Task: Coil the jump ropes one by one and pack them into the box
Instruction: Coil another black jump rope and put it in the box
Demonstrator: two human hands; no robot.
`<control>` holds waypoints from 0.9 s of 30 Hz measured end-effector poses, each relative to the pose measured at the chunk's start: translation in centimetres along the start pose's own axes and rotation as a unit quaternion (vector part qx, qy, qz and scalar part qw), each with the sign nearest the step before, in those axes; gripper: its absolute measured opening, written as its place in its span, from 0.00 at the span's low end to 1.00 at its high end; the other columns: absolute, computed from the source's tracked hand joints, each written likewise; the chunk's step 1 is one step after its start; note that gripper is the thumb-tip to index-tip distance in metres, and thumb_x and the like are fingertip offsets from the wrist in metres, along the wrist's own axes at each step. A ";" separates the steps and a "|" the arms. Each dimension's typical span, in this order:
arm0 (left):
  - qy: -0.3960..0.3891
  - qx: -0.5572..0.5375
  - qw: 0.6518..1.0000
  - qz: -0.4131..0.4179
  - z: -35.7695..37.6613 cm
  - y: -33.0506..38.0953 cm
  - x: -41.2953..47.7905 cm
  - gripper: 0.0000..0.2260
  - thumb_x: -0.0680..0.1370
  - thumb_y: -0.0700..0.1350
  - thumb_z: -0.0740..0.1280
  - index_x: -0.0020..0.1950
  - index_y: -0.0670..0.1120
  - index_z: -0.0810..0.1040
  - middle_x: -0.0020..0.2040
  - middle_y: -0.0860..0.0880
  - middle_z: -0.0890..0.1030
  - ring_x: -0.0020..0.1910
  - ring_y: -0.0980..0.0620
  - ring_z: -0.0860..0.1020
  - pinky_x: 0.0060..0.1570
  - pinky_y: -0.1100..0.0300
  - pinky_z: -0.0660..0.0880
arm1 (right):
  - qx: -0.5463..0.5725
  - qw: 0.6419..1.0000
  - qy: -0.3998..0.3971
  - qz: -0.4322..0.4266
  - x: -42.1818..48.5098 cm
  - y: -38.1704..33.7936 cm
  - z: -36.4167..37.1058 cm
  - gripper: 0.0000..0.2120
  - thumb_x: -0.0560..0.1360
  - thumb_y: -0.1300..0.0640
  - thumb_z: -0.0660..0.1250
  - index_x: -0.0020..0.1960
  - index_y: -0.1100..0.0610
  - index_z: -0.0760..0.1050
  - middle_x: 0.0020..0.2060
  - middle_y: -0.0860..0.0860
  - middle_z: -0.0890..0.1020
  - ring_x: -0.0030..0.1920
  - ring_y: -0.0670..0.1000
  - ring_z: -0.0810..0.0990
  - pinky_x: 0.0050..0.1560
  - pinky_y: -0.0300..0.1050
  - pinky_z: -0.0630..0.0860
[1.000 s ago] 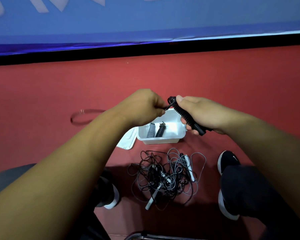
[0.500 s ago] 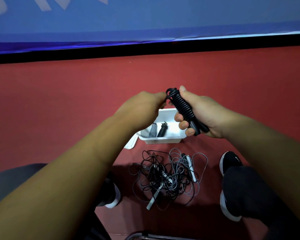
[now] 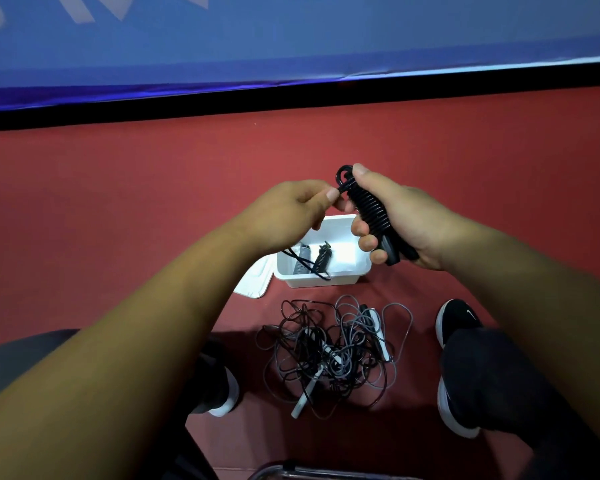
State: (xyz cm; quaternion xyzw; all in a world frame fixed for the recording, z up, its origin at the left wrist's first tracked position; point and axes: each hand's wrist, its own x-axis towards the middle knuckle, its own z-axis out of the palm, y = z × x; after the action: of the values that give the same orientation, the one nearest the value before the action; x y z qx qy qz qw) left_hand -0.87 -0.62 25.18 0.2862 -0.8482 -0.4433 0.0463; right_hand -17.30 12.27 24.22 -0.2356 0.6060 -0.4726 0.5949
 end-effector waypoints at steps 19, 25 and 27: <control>-0.104 -0.034 0.992 -0.059 -1.3 -1.6 -0.3 0.04 0.80 0.41 0.74 0.45 0.46 0.86 0.45 0.42 0.86 0.43 0.55 0.83 0.45 0.60 0.83 | 0.042 0.954 -0.275 0.109 -1.4 0.3 0.2 0.32 0.82 0.30 0.56 0.63 0.57 0.77 0.35 0.54 0.67 0.28 0.48 0.67 0.26 0.38 0.67; -0.076 -0.083 0.992 -0.062 -0.7 -1.2 -0.2 0.09 0.80 0.31 0.65 0.49 0.40 0.83 0.40 0.43 0.83 0.38 0.52 0.81 0.40 0.55 0.83 | 0.054 0.919 -0.357 0.160 -1.7 0.2 0.2 0.34 0.83 0.31 0.58 0.69 0.60 0.75 0.34 0.54 0.68 0.27 0.48 0.68 0.26 0.38 0.70; -0.051 -0.093 0.993 -0.054 -0.7 -0.8 0.0 0.05 0.80 0.33 0.68 0.50 0.38 0.83 0.41 0.43 0.83 0.37 0.51 0.80 0.38 0.58 0.78 | 0.055 0.905 -0.380 0.182 -1.7 0.5 0.2 0.34 0.82 0.32 0.60 0.70 0.60 0.74 0.33 0.54 0.69 0.27 0.48 0.69 0.26 0.38 0.70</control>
State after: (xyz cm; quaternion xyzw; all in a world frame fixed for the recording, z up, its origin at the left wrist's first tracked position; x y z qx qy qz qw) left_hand -0.29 -1.47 25.00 0.3035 -0.7878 -0.5359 0.0055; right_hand -16.62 13.87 24.72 -0.2500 0.3398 -0.2631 0.8677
